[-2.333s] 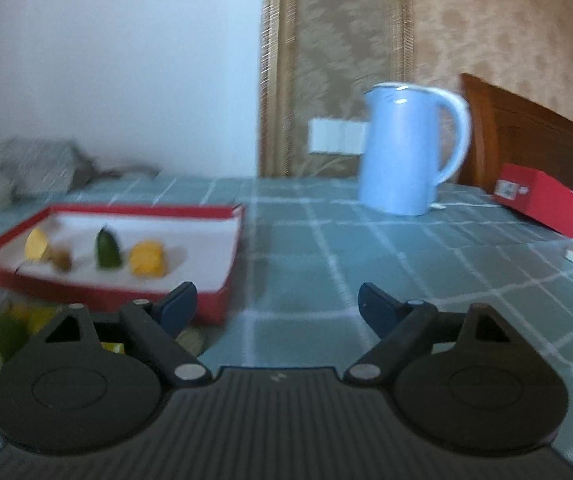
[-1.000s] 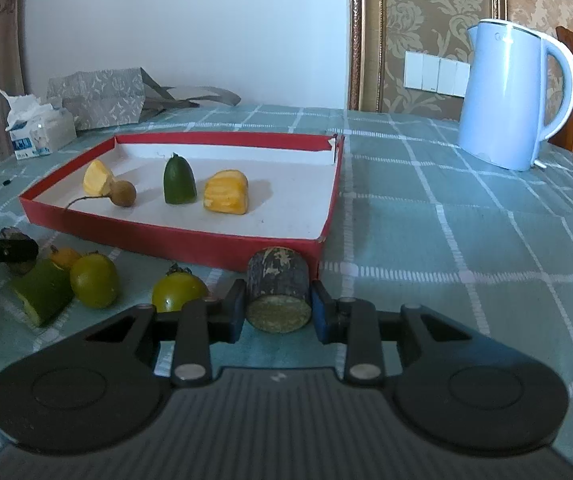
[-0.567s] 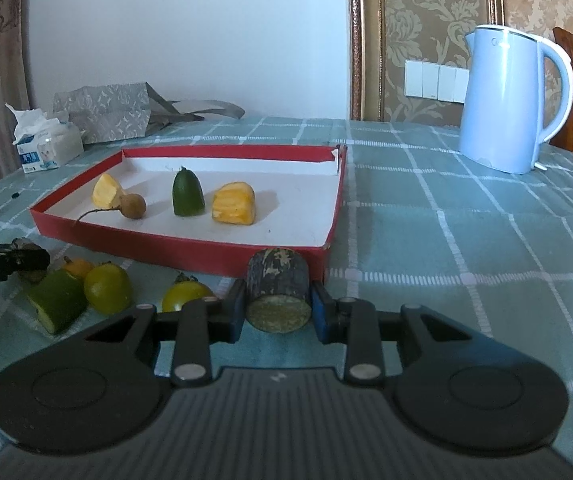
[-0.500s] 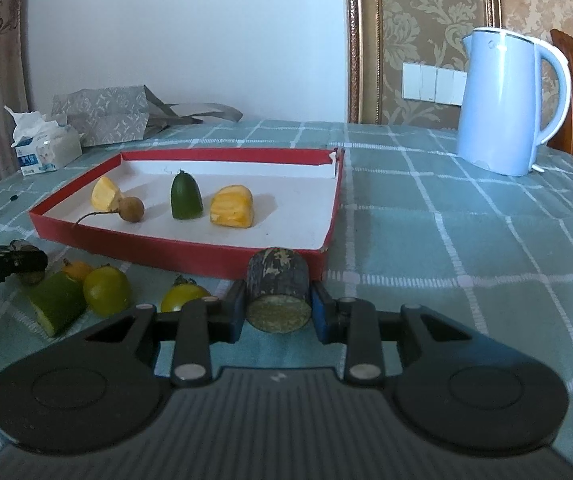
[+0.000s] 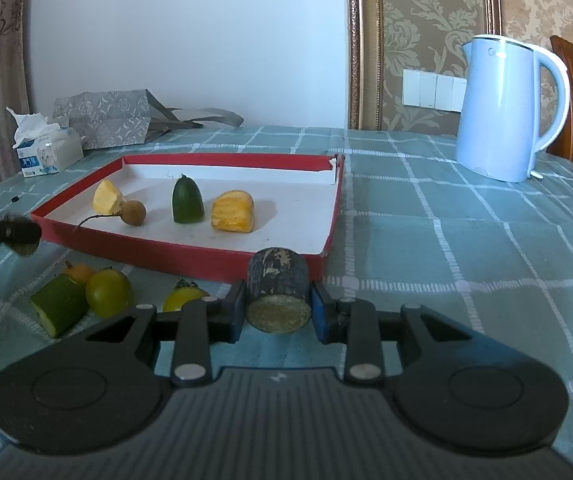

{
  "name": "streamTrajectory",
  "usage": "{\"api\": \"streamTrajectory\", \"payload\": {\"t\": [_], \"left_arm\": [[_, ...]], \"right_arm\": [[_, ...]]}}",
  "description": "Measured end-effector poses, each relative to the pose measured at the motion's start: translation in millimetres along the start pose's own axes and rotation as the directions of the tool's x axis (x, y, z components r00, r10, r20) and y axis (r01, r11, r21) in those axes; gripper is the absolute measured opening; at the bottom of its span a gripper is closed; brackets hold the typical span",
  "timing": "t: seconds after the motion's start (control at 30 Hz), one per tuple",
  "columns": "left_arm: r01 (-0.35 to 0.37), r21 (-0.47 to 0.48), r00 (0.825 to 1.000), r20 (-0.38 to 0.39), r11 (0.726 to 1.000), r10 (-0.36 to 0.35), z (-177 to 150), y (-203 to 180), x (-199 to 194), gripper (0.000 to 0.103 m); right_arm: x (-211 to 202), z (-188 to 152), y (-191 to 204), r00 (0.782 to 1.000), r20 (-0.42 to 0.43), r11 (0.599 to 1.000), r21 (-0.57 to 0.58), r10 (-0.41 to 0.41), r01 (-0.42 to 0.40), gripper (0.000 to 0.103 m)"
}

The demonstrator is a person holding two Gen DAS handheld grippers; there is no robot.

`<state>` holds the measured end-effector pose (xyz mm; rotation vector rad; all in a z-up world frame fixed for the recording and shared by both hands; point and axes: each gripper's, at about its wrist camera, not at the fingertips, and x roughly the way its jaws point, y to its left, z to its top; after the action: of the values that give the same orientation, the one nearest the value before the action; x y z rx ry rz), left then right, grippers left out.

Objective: Organize fruits
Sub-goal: 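Carry the dark chunk into the tray and open the left tool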

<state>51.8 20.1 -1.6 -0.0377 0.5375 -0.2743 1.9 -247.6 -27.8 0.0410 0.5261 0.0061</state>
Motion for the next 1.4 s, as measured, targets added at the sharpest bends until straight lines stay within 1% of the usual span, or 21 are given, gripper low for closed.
{"api": "streamTrajectory", "payload": {"t": [0.1, 0.17, 0.27, 0.37, 0.5, 0.73, 0.87, 0.97, 1.03, 1.07, 1.1, 1.13, 1.17, 1.2, 1.27, 1.37, 1.4], "left_arm": [[-0.005, 0.010, 1.000, 0.009, 1.000, 0.005, 14, -2, 8, 0.029], [0.006, 0.006, 1.000, -0.001, 1.000, -0.006, 24, -3, 18, 0.029], [0.028, 0.002, 0.999, -0.022, 1.000, -0.028, 39, -6, 38, 0.029], [0.019, 0.032, 0.999, -0.031, 0.999, -0.018, 52, -16, 61, 0.029], [0.039, 0.052, 0.998, -0.049, 0.998, -0.037, 63, -27, 89, 0.029], [0.024, 0.070, 0.994, -0.106, 0.997, -0.017, 70, -38, 136, 0.029], [0.013, 0.090, 0.992, -0.124, 0.996, -0.002, 70, -41, 149, 0.029], [0.021, 0.081, 0.992, -0.123, 0.996, -0.011, 69, -41, 151, 0.029], [0.020, 0.086, 0.995, -0.099, 0.996, -0.011, 69, -41, 147, 0.031], [0.017, 0.094, 0.997, -0.083, 0.995, -0.009, 70, -41, 143, 0.037], [0.009, 0.094, 0.998, -0.057, 0.996, -0.004, 70, -41, 138, 0.051], [-0.002, 0.088, 1.000, -0.025, 0.996, 0.004, 71, -40, 131, 0.058], [-0.020, 0.085, 1.000, 0.009, 0.996, 0.019, 71, -39, 124, 0.067], [-0.046, 0.083, 0.998, 0.048, 0.996, 0.043, 71, -38, 115, 0.070], [-0.085, 0.080, 0.991, 0.107, 0.993, 0.076, 70, -35, 94, 0.070], [-0.140, 0.055, 0.977, 0.169, 0.989, 0.129, 60, -28, 59, 0.071], [-0.143, 0.046, 0.975, 0.179, 0.989, 0.133, 55, -25, 50, 0.073]], "right_arm": [[-1, 0, 0, 1.000, 0.002, 1.000, 0.003, -0.002, 0.002, 0.031], [-1, 0, 0, 1.000, -0.001, 1.000, 0.004, 0.000, 0.000, 0.031], [-1, 0, 1, 1.000, -0.003, 1.000, 0.000, -0.002, 0.002, 0.031], [0, -1, 1, 1.000, -0.007, 1.000, 0.001, -0.004, 0.004, 0.031], [2, 0, 2, 1.000, -0.014, 1.000, -0.003, -0.005, 0.005, 0.031], [5, 0, 1, 1.000, -0.026, 1.000, 0.001, 0.007, -0.007, 0.031], [7, 1, 1, 0.999, -0.032, 1.000, 0.003, 0.013, -0.013, 0.031], [7, 1, 1, 0.999, -0.031, 1.000, 0.002, 0.015, -0.015, 0.031], [7, 1, 1, 0.999, -0.032, 1.000, 0.002, 0.016, -0.016, 0.031], [7, 1, 2, 0.999, -0.032, 1.000, 0.003, 0.016, -0.016, 0.031], [7, 1, 2, 0.999, -0.031, 1.000, 0.003, 0.016, -0.016, 0.031], [7, 1, 2, 0.999, -0.031, 1.000, 0.003, 0.015, -0.015, 0.031], [7, 1, 2, 0.999, -0.032, 1.000, 0.003, 0.015, -0.015, 0.031], [7, 1, 2, 0.999, -0.031, 1.000, 0.004, 0.014, -0.014, 0.031], [6, 1, 2, 1.000, -0.025, 1.000, 0.006, 0.008, -0.008, 0.031], [5, 1, 1, 1.000, -0.022, 1.000, 0.008, 0.007, -0.007, 0.031], [4, 1, 2, 1.000, -0.022, 1.000, 0.005, 0.007, -0.007, 0.031]]}}
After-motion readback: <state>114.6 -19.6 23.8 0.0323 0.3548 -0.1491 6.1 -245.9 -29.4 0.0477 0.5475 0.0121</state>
